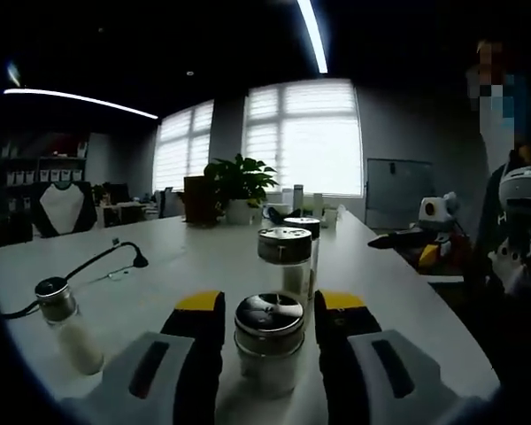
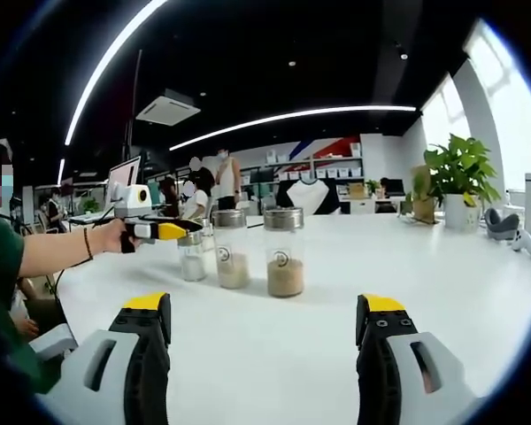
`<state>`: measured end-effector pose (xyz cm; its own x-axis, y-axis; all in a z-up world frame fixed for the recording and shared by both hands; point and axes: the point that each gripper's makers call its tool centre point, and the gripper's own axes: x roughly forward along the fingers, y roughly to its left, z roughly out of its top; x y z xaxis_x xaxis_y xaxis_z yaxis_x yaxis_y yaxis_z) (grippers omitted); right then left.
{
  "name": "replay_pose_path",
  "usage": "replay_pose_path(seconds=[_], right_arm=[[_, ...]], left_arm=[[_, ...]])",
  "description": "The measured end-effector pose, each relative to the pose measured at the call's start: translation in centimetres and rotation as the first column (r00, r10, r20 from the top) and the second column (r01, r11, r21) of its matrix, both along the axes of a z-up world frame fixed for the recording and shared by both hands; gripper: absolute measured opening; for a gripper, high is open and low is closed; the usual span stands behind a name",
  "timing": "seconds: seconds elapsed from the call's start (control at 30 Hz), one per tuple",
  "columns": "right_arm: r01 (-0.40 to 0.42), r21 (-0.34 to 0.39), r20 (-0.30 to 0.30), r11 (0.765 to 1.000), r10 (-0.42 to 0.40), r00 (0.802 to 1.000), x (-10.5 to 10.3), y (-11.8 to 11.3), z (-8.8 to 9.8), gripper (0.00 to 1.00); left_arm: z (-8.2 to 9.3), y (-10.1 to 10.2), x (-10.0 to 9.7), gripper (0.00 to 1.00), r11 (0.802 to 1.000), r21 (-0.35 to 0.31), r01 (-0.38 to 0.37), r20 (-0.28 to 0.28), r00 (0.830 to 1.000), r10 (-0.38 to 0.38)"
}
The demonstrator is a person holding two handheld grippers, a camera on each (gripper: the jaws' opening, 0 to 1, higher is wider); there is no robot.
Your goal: Rotate the seasoning bottle until the label or dispensing opening points toward the visible target arrow and the bottle remains upright within the marked orientation range
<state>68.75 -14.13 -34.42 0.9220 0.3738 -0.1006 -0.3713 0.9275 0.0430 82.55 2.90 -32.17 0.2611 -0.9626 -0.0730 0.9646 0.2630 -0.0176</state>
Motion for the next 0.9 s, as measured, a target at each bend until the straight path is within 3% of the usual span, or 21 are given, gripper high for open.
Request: replay_pose_path(seconds=[0.2, 0.67, 0.9], right_arm=[[0.000, 0.002, -0.001, 1.000, 0.000, 1.000, -0.01, 0.06, -0.02, 0.88], [-0.002, 0.002, -0.002, 1.000, 0.002, 1.000, 0.03, 0.18, -0.13, 0.88], [-0.010, -0.001, -0.001, 1.000, 0.010, 1.000, -0.01, 0.44, -0.17, 0.88]], left_arm=[[-0.21, -0.02, 0.22, 0.34, 1.000, 0.010, -0.001, 0.012, 1.000, 0.000], [-0.36, 0.09, 0.37, 0.33, 1.000, 0.030, -0.008, 0.054, 0.999, 0.006], [-0.36, 0.14, 0.55, 0.33, 0.999, 0.024, -0.024, 0.045, 0.999, 0.023]])
